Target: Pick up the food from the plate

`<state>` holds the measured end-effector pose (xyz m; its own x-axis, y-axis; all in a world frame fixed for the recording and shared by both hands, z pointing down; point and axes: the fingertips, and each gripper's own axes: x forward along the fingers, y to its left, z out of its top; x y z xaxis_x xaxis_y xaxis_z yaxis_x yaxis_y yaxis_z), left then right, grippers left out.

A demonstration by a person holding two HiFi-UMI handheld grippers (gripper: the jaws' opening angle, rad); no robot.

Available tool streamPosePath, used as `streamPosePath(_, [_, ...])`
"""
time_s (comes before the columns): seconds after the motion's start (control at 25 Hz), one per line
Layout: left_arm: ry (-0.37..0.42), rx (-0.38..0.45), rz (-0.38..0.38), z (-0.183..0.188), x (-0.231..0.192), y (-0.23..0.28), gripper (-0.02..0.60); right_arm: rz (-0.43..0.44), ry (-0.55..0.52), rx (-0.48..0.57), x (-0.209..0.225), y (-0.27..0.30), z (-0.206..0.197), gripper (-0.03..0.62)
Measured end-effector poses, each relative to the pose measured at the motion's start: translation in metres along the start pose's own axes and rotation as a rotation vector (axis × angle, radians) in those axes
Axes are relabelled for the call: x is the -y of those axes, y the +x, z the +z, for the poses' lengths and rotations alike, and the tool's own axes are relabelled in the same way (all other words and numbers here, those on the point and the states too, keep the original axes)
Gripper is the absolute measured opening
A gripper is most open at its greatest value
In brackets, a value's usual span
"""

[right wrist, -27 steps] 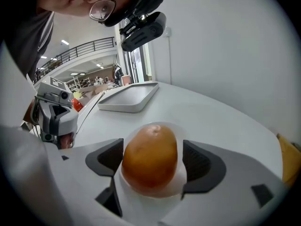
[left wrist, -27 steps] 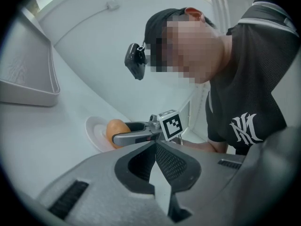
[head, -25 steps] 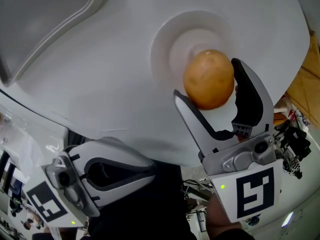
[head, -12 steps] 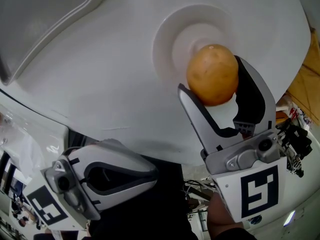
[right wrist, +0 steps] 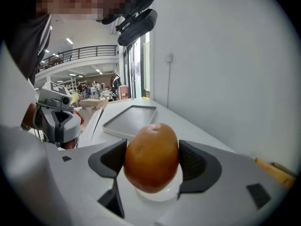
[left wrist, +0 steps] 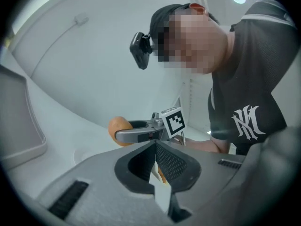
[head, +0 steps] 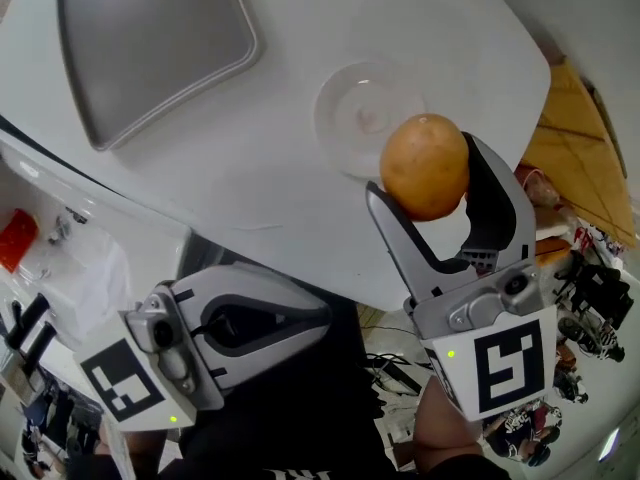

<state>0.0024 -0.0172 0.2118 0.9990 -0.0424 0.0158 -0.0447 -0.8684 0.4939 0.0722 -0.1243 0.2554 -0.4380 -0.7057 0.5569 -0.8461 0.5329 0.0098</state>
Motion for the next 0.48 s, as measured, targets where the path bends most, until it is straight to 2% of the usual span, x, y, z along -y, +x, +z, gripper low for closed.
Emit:
streamPosePath(0.24, [0.096,-0.089,0.033,0.025,0.004,-0.005,0.005,-0.125,-0.090,0.132,0.000,-0.066,0.072,0.342])
streamPosePath(0.4, [0.166,-0.067,0.037,0.072,0.005,-0.004,0.005,-0.227,-0.162,0.257,0.000,-0.117,0.127,0.342])
streamPosePath(0.48, [0.202,-0.048,0.033,0.092,0.010,-0.001,0.005,-0.243,-0.183,0.311,-0.005,-0.142,0.144,0.342])
